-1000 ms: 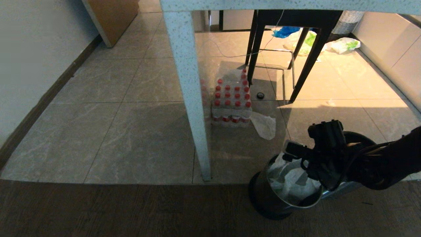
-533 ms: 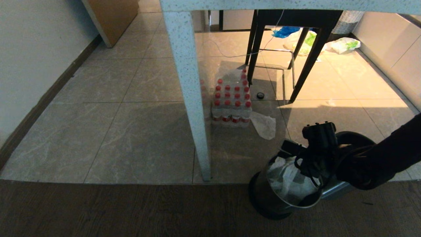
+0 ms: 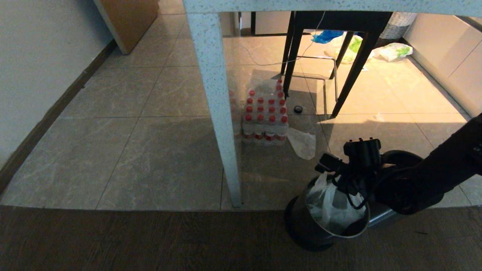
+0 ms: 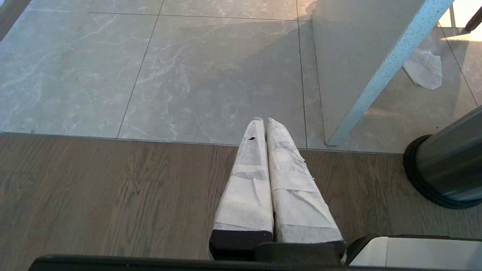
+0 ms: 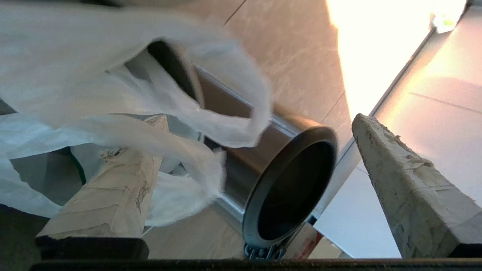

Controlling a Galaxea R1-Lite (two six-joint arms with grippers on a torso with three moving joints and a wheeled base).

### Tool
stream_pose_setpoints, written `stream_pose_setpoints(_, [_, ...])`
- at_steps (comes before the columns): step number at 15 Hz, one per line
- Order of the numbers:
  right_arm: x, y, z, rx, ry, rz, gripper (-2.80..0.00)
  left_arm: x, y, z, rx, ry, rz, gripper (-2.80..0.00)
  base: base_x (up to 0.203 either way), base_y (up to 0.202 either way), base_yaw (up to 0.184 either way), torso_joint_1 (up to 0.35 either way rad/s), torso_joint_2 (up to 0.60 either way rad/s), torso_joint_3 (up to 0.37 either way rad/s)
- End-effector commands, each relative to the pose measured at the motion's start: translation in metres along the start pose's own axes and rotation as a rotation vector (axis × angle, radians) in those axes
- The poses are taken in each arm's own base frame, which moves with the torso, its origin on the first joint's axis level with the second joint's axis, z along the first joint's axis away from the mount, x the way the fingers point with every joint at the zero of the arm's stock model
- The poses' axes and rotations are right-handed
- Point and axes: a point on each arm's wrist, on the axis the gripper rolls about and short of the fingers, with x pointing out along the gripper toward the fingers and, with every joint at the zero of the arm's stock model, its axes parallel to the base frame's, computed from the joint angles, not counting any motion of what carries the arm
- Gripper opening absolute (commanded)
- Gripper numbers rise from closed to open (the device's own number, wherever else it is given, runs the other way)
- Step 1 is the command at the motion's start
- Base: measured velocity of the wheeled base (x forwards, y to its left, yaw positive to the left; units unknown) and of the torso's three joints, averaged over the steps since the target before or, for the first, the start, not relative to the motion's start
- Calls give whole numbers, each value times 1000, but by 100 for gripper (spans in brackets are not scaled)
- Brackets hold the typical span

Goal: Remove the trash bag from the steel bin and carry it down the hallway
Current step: Pick up the trash bag

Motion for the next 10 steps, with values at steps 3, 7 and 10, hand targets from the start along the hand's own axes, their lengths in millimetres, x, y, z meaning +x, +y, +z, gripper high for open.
stream_pose_setpoints(3, [13, 6, -3, 1, 7, 19, 0, 0, 0, 0, 0, -2, 1, -280, 0, 0, 0, 0, 0, 0])
stream_pose_setpoints(7, [19, 0, 1, 42, -23, -17, 0, 0, 0, 0, 0, -1, 1, -280, 0, 0, 0, 0, 0, 0])
stream_pose_setpoints(10, [16, -8, 0, 58, -28, -38, 0, 0, 0, 0, 0, -1, 1, -280, 0, 0, 0, 0, 0, 0])
